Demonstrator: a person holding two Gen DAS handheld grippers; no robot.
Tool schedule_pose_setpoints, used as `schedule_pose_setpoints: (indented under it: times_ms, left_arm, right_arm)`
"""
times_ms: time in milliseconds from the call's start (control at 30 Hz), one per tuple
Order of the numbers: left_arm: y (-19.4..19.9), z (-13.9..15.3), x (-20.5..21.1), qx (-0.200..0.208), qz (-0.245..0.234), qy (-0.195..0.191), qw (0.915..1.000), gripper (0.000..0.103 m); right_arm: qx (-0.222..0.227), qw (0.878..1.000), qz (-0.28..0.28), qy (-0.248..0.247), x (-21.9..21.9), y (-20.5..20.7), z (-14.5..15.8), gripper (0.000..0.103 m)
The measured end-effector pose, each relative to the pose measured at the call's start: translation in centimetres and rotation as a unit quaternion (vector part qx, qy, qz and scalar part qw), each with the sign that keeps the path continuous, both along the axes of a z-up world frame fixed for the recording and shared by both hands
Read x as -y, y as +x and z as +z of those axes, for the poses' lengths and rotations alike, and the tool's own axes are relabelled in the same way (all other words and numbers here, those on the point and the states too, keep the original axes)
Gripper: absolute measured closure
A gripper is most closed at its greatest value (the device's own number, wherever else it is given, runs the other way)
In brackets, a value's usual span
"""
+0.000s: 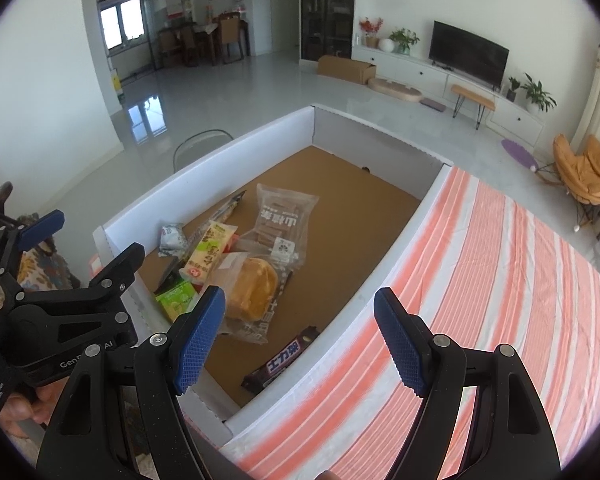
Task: Organize snacks
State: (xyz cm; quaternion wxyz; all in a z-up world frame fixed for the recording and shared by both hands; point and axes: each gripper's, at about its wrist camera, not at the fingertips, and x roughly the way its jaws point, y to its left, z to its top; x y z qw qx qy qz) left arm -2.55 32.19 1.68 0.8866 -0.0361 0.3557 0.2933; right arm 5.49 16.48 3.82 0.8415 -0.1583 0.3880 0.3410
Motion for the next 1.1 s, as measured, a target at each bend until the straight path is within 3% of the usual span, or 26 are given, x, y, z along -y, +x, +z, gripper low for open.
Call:
schedule_pose_setpoints:
  times_ms: [567,1100]
  left_arm:
    - [0.0,0.3,-0.8,-0.001,0.004,-0.014,0.9999,0.0]
    - [-0.2,0.4,-0.8,-0.002,0.009,-0.012,0.9999,0.0]
  right_arm:
    - [0.047,0.999,0.008,0.009,-0.4,-0.8,0.4,0.023]
    - [-0.001,0.999,-0.024,0.034,0.2,0.5,0.3,0.023]
